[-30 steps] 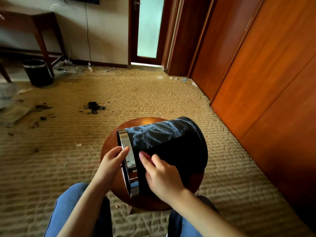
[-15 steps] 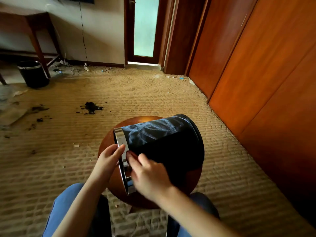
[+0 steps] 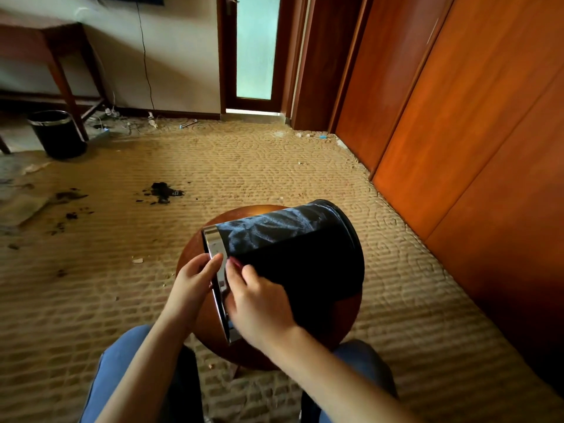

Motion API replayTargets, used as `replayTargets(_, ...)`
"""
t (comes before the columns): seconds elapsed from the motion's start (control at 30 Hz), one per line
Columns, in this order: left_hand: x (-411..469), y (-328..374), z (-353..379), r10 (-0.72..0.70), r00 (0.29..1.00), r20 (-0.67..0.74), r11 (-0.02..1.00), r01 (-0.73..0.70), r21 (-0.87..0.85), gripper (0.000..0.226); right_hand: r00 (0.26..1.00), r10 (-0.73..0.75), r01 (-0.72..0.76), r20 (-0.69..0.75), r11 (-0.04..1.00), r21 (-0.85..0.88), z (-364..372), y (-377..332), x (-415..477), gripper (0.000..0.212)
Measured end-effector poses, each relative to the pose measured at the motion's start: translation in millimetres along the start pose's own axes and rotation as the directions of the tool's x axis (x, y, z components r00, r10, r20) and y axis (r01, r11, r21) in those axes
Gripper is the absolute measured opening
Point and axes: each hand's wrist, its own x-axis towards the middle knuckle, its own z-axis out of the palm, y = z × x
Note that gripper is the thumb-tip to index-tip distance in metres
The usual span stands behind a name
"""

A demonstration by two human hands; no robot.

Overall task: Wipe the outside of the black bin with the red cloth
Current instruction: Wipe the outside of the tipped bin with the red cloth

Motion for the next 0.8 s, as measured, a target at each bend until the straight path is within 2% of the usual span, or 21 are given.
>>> replayTargets(0.07, -0.7, 0.5, -2.3, 0.013, 1.000, 0.006, 0.999, -0.013, 0.030, 0.030, 1.000, -0.008, 0.009, 0.021, 1.000, -0.012, -7.5, 27.4, -0.3, 0.049)
replayTargets(0.1, -1.0, 0.6, -2.9, 0.014, 1.000, 0.011, 0.999, -0.015, 0.038, 0.032, 0.998, 0.043, -0.041, 0.050, 0.998, -0.039, -15.3, 50.4, -0.9, 0.048)
replayTargets(0.17, -2.2, 2.1, -2.0, 0.009, 1.000, 0.009, 0.999, -0.010, 0.039, 0.035, 0.964, 0.258, -0.245, 0.063, 0.956, -0.162, -34.1, 104.1, 0.4, 0.044)
replayTargets(0.23, -3.2, 3.0, -0.4, 0.000, 1.000, 0.008, 1.000, 0.000, 0.023, 0.034, 0.872, 0.487, -0.471, 0.042, 0.861, -0.192, -47.0, 139.8, 0.5, 0.046)
replayTargets(0.27, -3.3, 2.9, 0.4, -0.006, 1.000, 0.008, 1.000, 0.006, 0.014, 0.032, 0.841, 0.541, -0.527, 0.018, 0.826, -0.197, -44.5, 142.4, 0.5, 0.048)
replayTargets(0.33, -3.5, 2.9, 1.1, -0.018, 1.000, 0.010, 1.000, 0.018, 0.003, 0.032, 0.889, 0.454, -0.453, -0.057, 0.857, -0.245, -29.9, 115.6, 4.7, 0.051)
replayTargets(0.43, -2.2, 3.8, 1.7, -0.017, 1.000, 0.013, 1.000, 0.017, -0.002, 0.033, 0.986, 0.153, -0.159, -0.063, 0.981, -0.111, -0.9, 33.4, 0.0, 0.052)
replayTargets(0.5, -2.1, 5.3, 0.8, -0.017, 0.999, 0.028, 1.000, 0.017, -0.015, 0.029, 1.000, -0.005, 0.005, -0.019, 1.000, -0.008, 4.6, -2.1, -7.5, 0.045)
replayTargets(0.57, -3.0, 5.4, -1.1, -0.014, 0.999, 0.037, 1.000, 0.015, -0.022, 0.031, 0.999, -0.041, 0.039, 0.029, 0.996, 0.075, -1.9, 10.2, -8.5, 0.048)
replayTargets(0.6, -3.4, 4.9, -2.4, -0.014, 0.999, 0.038, 1.000, 0.014, -0.025, 0.034, 0.999, 0.000, -0.003, 0.054, 0.998, 0.059, -8.9, 30.9, -8.4, 0.048)
replayTargets(0.67, -4.8, 4.5, -2.9, -0.009, 0.999, 0.031, 0.999, 0.010, -0.035, 0.036, 0.977, 0.205, -0.201, 0.049, 0.977, -0.072, -27.9, 89.1, -6.0, 0.046)
replayTargets(0.73, -5.2, 4.2, -0.5, -0.004, 0.999, 0.035, 0.999, 0.006, -0.039, 0.033, 0.891, 0.450, -0.439, 0.054, 0.887, -0.141, -50.4, 141.7, -2.2, 0.045)
replayTargets(0.8, -4.6, 3.0, 1.3, -0.009, 0.999, 0.038, 0.999, 0.010, -0.045, 0.030, 0.834, 0.550, -0.538, 0.045, 0.829, -0.154, -49.7, 148.1, -0.9, 0.048)
